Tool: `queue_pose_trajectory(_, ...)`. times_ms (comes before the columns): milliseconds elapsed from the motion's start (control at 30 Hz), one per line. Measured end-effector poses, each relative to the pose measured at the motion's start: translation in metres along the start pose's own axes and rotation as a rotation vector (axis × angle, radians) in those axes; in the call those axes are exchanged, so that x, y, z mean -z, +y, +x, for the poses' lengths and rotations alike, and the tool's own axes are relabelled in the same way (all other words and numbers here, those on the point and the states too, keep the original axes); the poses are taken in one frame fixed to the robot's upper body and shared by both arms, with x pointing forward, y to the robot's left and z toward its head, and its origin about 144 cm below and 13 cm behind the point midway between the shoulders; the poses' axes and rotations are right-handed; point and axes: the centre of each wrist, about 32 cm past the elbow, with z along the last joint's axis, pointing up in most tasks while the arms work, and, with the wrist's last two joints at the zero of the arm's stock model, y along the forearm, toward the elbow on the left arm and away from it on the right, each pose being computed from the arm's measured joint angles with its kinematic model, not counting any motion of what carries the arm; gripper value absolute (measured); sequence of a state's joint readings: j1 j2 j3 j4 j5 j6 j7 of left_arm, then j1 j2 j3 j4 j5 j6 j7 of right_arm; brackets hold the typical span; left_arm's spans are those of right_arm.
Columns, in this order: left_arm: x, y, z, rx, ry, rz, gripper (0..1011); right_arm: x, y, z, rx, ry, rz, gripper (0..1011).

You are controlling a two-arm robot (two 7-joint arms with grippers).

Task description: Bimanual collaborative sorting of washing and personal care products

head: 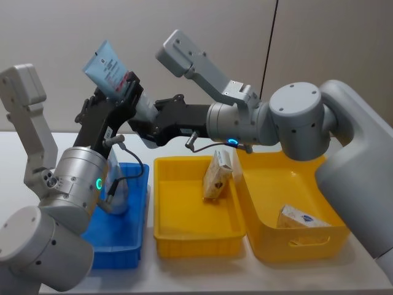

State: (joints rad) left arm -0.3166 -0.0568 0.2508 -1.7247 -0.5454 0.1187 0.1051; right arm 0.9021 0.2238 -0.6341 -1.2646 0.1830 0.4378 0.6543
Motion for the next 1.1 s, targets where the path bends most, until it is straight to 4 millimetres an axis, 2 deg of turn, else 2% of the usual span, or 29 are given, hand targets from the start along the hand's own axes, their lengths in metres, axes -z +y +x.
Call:
queue_pose_trajectory(333,0.000,0.000,0.000,0.000,0.000,0.000,1001,0.002,-0.005,0.002,0.028,0.000,-0.008,288)
queue_pose_trajectory(633,0.000,0.000,0.000,0.000,0.000,0.001,1001,0.011,-0.022,0.011,0.108,0.014,-0.037,252)
queue_pose_trajectory(1100,0.000,0.000,0.000,0.000,0.000,0.001,1001,0.029,-0.067,0.039,0.281,0.063,-0.139,216)
